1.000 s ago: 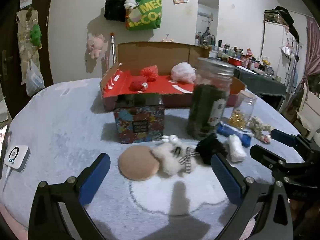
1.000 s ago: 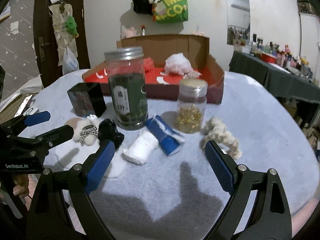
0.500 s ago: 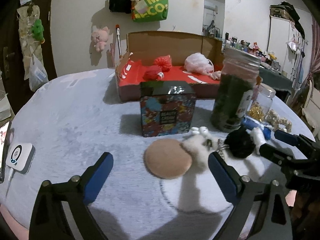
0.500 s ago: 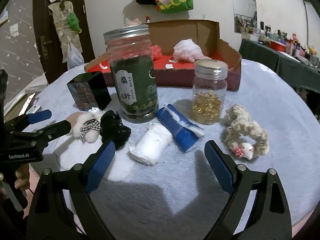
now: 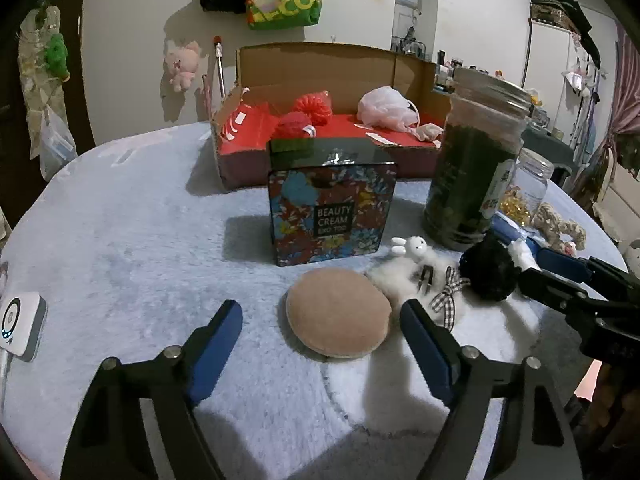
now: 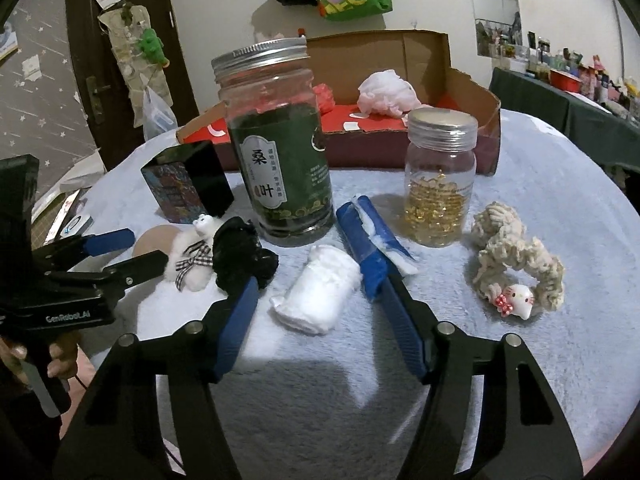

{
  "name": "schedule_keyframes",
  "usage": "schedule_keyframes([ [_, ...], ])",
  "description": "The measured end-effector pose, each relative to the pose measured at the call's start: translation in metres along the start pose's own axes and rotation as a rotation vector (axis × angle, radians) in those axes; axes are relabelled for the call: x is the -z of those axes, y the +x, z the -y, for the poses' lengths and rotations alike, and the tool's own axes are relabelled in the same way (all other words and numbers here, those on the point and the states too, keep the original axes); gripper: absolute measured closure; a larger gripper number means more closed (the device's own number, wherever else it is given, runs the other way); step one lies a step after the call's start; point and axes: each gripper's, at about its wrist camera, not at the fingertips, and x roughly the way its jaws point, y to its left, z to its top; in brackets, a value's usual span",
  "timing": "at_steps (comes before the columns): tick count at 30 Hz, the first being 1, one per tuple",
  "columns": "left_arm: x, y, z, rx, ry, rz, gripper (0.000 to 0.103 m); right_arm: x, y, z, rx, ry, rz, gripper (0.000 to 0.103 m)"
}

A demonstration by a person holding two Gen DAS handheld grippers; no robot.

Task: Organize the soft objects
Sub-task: 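Grasp the beige round sponge with the left tool while the right tool grasps the white rolled cloth, then carry the beige sponge and white rolled cloth into the box with both tools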

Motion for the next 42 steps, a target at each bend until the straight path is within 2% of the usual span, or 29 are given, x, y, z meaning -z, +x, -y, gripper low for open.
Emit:
schedule_keyframes([
  [10,-0.003,0.005,-0.003,0.000,0.004,-0.009,0.024,0.000,-0.015,-0.004,-0.048,0.011,0.011,0.040],
  [14,-0.003,0.005,-0.002,0.000,0.005,-0.011,0.024,0.000,-0.007,-0.009,-0.069,0.005,-0.008,0.041],
  [15,-0.003,0.005,-0.002,0.000,0.005,-0.012,0.024,0.000,-0.004,-0.009,-0.074,0.008,-0.011,0.045],
  [19,-0.003,0.006,-0.002,0.005,0.013,-0.016,0.026,-0.001,0.007,-0.006,-0.046,0.014,-0.028,0.046],
  [22,-0.002,0.006,-0.003,0.025,0.020,-0.017,0.037,0.000,0.007,-0.002,-0.044,0.021,-0.027,0.053],
  [23,-0.002,0.006,-0.003,0.032,0.026,-0.015,0.051,0.000,0.007,-0.001,-0.043,0.019,-0.027,0.057],
  [24,-0.002,0.005,-0.002,0.039,0.036,-0.015,0.061,0.001,0.007,-0.001,-0.036,0.008,-0.026,0.069],
  [25,-0.001,0.004,-0.002,0.047,0.039,-0.016,0.063,0.002,0.007,-0.001,-0.029,-0.007,-0.029,0.076],
  [27,-0.002,0.000,-0.002,0.065,0.034,-0.024,0.082,0.003,0.004,0.000,-0.035,-0.017,-0.023,0.085],
  [32,-0.006,-0.021,0.002,0.084,0.041,-0.001,0.082,-0.002,-0.013,-0.002,-0.044,-0.050,0.008,0.086],
  [37,-0.013,-0.037,0.017,0.146,0.049,0.016,0.082,-0.012,-0.026,0.002,-0.045,-0.064,0.027,0.086],
  [42,-0.020,-0.036,0.040,0.224,0.076,0.005,0.082,-0.021,-0.032,0.009,-0.089,-0.048,0.024,0.086],
])
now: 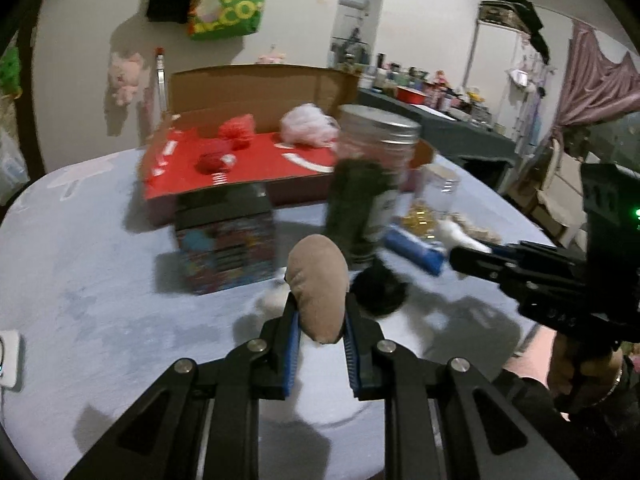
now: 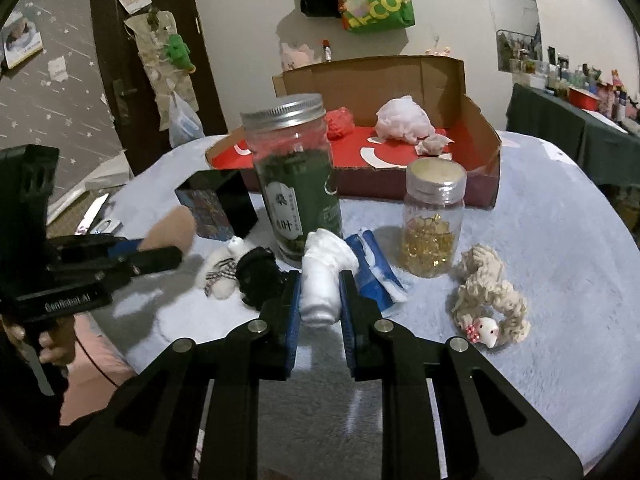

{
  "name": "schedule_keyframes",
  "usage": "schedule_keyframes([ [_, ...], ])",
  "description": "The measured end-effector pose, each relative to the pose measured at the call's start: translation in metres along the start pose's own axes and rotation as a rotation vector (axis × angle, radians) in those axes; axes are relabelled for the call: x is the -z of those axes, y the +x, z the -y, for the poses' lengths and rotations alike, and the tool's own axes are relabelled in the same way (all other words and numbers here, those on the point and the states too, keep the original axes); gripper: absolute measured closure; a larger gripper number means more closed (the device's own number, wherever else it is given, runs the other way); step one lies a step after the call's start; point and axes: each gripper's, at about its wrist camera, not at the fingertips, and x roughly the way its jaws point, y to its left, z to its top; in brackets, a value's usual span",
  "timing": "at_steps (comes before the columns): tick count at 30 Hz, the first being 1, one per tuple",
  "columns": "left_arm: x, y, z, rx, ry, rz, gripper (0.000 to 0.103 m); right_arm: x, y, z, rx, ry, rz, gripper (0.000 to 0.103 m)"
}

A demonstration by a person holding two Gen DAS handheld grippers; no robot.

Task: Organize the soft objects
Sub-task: 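Carry the beige sponge and white rolled cloth into the box with both tools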

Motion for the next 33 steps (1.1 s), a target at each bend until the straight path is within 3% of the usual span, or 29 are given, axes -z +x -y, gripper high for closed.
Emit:
schedule_keyframes([
  [8,-0.013,0.020,0.016,0.068,0.018,-0.034,0.082,-0.005,0.002,0.004,-0.045,-0.005,-0.023,0.086],
  [19,-0.027,0.025,0.009,0.033,0.006,-0.059,0.082,-0.007,0.009,0.014,-0.051,0.010,-0.045,0.086],
  [33,-0.059,0.028,-0.005,-0.026,0.089,-0.108,0.082,-0.009,-0.006,0.055,0.034,0.062,-0.066,0.086],
])
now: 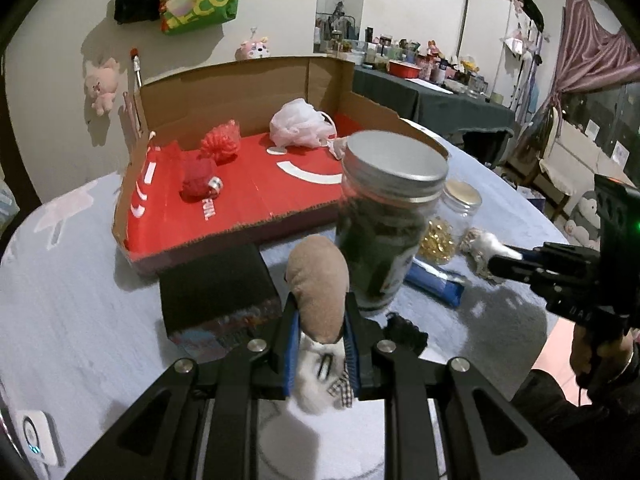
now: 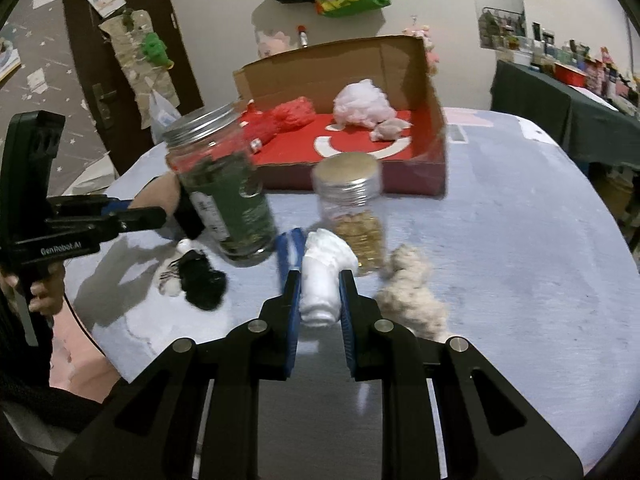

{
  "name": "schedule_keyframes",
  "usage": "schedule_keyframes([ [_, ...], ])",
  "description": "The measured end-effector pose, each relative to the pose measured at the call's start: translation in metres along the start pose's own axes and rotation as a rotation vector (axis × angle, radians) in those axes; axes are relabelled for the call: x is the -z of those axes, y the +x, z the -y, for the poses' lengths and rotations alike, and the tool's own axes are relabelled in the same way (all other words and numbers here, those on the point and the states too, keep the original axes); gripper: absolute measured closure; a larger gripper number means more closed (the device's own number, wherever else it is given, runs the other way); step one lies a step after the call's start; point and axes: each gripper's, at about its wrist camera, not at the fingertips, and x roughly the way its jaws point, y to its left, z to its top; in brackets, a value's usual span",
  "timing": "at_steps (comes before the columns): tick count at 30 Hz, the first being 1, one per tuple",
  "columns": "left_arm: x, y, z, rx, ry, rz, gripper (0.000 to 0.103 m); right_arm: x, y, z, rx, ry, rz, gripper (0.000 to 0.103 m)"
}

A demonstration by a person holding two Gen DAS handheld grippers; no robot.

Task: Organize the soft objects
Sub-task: 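Carry the beige sponge and white rolled cloth into the box with both tools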

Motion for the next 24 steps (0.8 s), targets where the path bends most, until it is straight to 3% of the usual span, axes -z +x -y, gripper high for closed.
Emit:
schedule_keyframes([
  [11,-0.032,0.008,-0.017,0.017,0.057,-0.039,0.082,-0.019,-0.005,0.031,0.069,-0.034,-0.007,0.086],
  [17,-0.053,0.021,-0.033,0.020,0.085,-0.043,0.082,-0.046,0.000,0.039,0.047,-0.079,-0.006,0.086],
  [24,-0.089,0.050,-0.054,0.077,0.110,-0.061,0.083,-0.098,0.024,0.039,-0.028,-0.138,-0.023,0.086],
])
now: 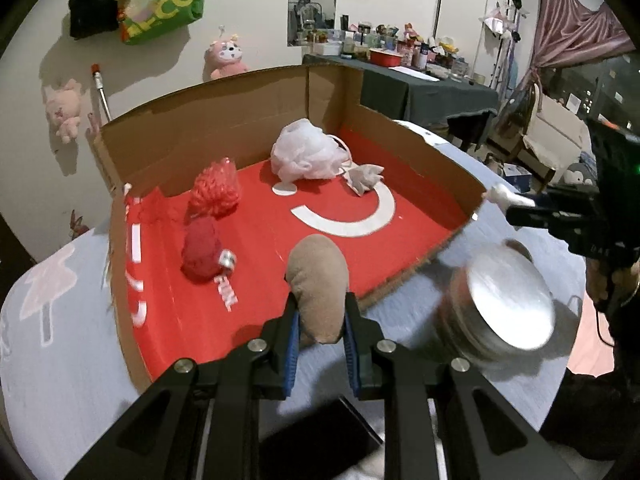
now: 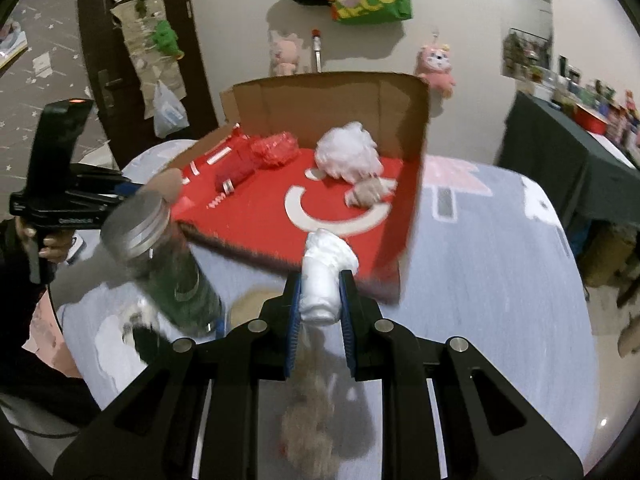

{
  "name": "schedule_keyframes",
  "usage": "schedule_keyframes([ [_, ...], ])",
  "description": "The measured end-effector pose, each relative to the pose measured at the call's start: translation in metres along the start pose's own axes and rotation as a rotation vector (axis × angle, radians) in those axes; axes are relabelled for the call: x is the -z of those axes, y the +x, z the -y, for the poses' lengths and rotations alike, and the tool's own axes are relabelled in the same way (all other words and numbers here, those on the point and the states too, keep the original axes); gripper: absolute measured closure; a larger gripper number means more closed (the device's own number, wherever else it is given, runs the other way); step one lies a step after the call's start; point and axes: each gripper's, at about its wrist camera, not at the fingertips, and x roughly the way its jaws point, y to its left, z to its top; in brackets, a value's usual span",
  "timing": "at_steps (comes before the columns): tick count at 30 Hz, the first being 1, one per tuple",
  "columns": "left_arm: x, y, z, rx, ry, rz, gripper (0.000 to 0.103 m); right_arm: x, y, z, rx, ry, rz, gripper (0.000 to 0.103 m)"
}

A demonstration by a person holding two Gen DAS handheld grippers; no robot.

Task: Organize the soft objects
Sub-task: 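Carry the beige sponge and white rolled cloth into the box with both tools, then open both tools to release the sponge and rolled cloth in the box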

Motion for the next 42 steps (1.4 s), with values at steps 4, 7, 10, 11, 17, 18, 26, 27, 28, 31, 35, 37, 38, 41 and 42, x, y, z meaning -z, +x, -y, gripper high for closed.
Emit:
schedule_keyframes([
  [4,-0.020,0.020,-0.009,0.010,0.019,-0.032,0.082,-0.032,0.024,-0.001,-0.048,-0.034,-0.032,0.086],
  [7,-0.032,0.036,-0.013,0.009,0.026,-0.060,0.083,-0.054,0.050,-0.004,-0.094,-0.045,-0.078,0.086],
  [10,-0.046,0.052,-0.015,0.009,0.036,-0.090,0.082,-0.074,0.079,-0.006,-0.123,-0.050,-0.135,0.086],
  [11,-0.049,0.058,-0.015,0.010,0.039,-0.099,0.082,-0.082,0.093,-0.006,-0.142,-0.045,-0.170,0.086],
  [17,-0.071,0.094,-0.028,-0.009,0.022,-0.180,0.082,-0.108,0.148,-0.008,-0.122,-0.022,-0.298,0.086],
  [18,-0.074,0.101,-0.031,-0.010,0.013,-0.199,0.082,-0.111,0.157,-0.008,-0.120,-0.017,-0.321,0.086],
  [26,-0.083,0.136,-0.042,-0.060,-0.012,-0.267,0.079,-0.124,0.209,0.001,-0.062,0.023,-0.440,0.085],
  [27,-0.082,0.139,-0.043,-0.063,-0.016,-0.270,0.078,-0.124,0.213,0.003,-0.048,0.025,-0.443,0.085],
  [28,-0.082,0.140,-0.043,-0.062,-0.018,-0.273,0.078,-0.124,0.216,0.004,-0.043,0.027,-0.447,0.085],
  [31,-0.084,0.143,-0.042,-0.067,-0.019,-0.273,0.076,-0.122,0.222,0.008,-0.034,0.035,-0.468,0.085],
  [35,-0.086,0.144,-0.040,-0.068,-0.022,-0.269,0.075,-0.121,0.227,0.008,-0.022,0.017,-0.479,0.085],
  [37,-0.086,0.142,-0.039,-0.069,-0.021,-0.267,0.075,-0.120,0.227,0.009,-0.012,0.009,-0.478,0.084],
  [38,-0.086,0.146,-0.041,-0.068,-0.021,-0.266,0.075,-0.120,0.227,0.009,-0.009,0.009,-0.476,0.084],
  [41,-0.088,0.147,-0.042,-0.071,-0.021,-0.265,0.072,-0.120,0.230,0.008,-0.010,0.012,-0.479,0.084],
  [42,-0.087,0.148,-0.043,-0.072,-0.024,-0.265,0.071,-0.120,0.230,0.009,-0.006,0.010,-0.476,0.084],
])
